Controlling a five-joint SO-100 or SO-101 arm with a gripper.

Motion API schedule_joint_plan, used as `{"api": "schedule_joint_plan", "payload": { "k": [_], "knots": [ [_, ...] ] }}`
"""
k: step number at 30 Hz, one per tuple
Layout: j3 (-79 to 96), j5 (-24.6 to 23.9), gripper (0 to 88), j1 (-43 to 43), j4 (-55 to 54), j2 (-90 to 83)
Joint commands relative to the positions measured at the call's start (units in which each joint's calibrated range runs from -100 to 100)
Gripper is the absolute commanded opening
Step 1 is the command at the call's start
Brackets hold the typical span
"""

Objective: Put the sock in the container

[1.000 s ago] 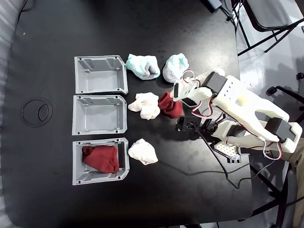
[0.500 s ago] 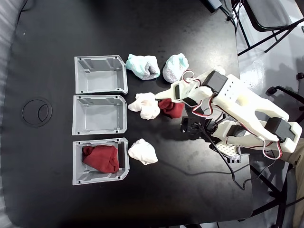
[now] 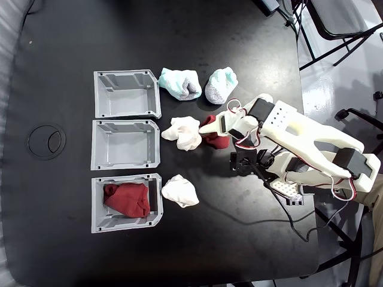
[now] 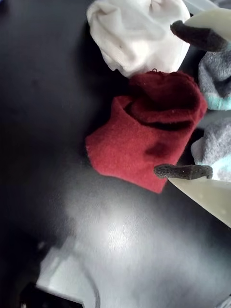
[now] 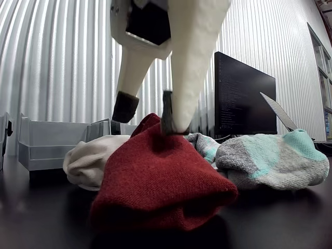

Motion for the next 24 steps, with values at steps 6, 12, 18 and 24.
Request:
{"api": "schedule_joint_plan", "payload": {
  "k": [6, 12, 18, 24],
  "knots": [
    [5.3, 1.0, 40.7, 0.1, -5.1, -0.3],
    [7.1, 1.3, 40.7, 0.2, -6.4, -0.3],
    [7.1, 1.3, 28.0, 0.2, -6.4, -0.3],
    [6.9, 1.0, 6.8, 0.3, -6.3, -0.5]
  ]
}}
